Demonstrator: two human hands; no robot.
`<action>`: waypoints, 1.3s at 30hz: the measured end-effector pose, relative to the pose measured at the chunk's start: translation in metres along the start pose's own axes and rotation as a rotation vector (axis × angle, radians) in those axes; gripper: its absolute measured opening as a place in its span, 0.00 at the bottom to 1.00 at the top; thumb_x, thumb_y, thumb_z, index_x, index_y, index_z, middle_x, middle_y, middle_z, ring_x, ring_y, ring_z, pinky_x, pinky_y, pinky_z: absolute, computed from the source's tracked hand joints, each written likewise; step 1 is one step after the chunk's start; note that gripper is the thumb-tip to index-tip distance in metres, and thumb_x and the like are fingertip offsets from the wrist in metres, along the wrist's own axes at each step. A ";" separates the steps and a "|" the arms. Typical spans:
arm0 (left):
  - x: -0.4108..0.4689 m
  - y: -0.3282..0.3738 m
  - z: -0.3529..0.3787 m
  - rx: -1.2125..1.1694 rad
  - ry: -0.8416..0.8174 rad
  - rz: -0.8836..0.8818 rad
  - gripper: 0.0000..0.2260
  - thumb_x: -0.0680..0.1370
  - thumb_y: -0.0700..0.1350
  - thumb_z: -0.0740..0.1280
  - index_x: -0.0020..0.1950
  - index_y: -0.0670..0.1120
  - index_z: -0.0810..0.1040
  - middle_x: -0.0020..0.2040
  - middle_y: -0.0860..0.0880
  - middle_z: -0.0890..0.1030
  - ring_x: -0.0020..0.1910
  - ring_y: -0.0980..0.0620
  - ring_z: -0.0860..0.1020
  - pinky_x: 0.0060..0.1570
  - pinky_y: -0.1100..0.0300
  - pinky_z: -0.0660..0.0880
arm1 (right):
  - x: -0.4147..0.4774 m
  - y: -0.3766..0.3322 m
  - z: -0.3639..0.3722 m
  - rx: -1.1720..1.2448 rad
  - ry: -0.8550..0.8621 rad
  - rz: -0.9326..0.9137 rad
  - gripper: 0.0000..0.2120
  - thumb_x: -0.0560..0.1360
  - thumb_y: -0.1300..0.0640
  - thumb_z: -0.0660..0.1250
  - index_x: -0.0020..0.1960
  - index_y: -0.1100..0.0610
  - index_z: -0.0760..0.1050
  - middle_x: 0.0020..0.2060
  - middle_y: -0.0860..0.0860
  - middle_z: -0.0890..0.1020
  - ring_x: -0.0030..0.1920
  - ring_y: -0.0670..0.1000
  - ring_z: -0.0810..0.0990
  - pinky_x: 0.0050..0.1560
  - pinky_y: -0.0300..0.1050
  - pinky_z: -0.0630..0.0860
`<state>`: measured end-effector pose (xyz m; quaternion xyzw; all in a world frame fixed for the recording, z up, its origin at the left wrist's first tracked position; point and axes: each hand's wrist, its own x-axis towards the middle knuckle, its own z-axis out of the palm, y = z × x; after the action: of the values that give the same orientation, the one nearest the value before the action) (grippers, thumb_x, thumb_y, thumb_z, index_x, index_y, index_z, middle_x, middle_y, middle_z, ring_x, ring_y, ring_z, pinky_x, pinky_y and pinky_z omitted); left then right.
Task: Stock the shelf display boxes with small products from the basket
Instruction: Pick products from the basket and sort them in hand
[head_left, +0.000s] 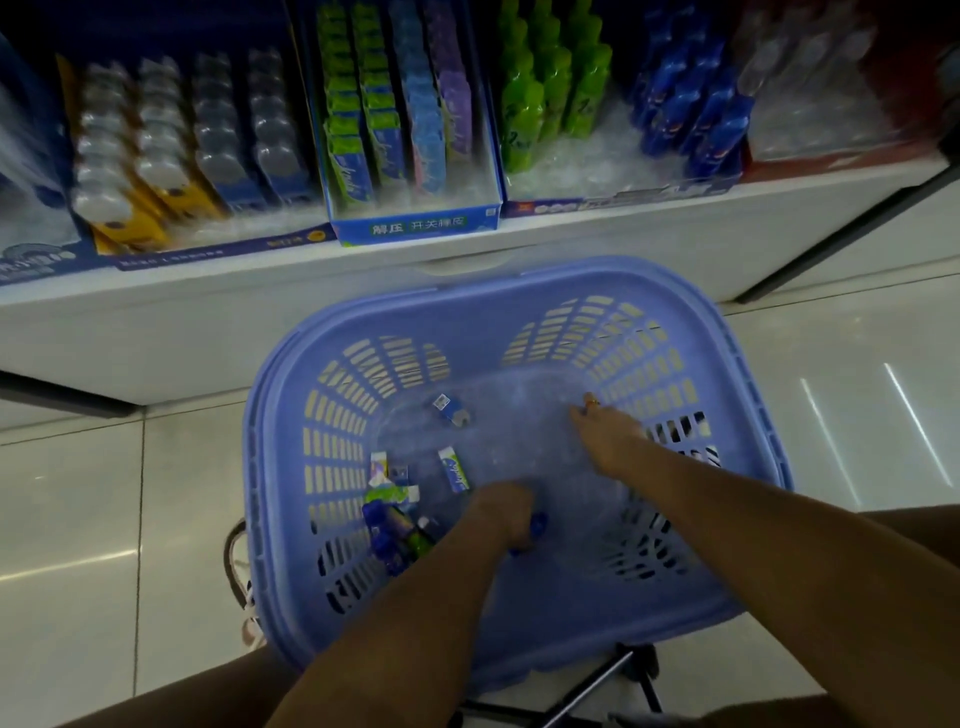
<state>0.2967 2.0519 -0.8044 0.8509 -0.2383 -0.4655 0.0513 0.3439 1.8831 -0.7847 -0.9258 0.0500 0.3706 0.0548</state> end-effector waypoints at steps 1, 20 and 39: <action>0.000 -0.001 0.000 -0.031 -0.001 -0.015 0.15 0.69 0.44 0.73 0.52 0.38 0.81 0.53 0.39 0.81 0.52 0.41 0.80 0.46 0.52 0.77 | -0.001 -0.004 -0.003 0.002 -0.014 0.005 0.21 0.80 0.57 0.55 0.72 0.62 0.61 0.70 0.61 0.64 0.66 0.63 0.69 0.64 0.57 0.67; -0.072 -0.010 -0.148 -1.505 0.513 0.095 0.11 0.75 0.48 0.71 0.36 0.47 0.73 0.24 0.53 0.69 0.23 0.57 0.68 0.25 0.65 0.72 | -0.059 -0.018 -0.108 1.971 -0.397 -0.464 0.20 0.70 0.59 0.56 0.57 0.65 0.76 0.57 0.59 0.80 0.45 0.53 0.78 0.48 0.41 0.78; -0.134 0.065 -0.220 -1.786 0.752 0.232 0.15 0.77 0.57 0.64 0.46 0.45 0.75 0.26 0.52 0.71 0.23 0.55 0.65 0.23 0.63 0.67 | -0.120 0.002 -0.257 1.032 0.865 -0.488 0.11 0.69 0.62 0.74 0.51 0.56 0.79 0.37 0.50 0.80 0.30 0.35 0.77 0.36 0.25 0.72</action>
<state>0.3919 2.0258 -0.5579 0.5631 0.1517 -0.1651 0.7954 0.4322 1.8514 -0.5165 -0.8307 0.0274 -0.1233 0.5422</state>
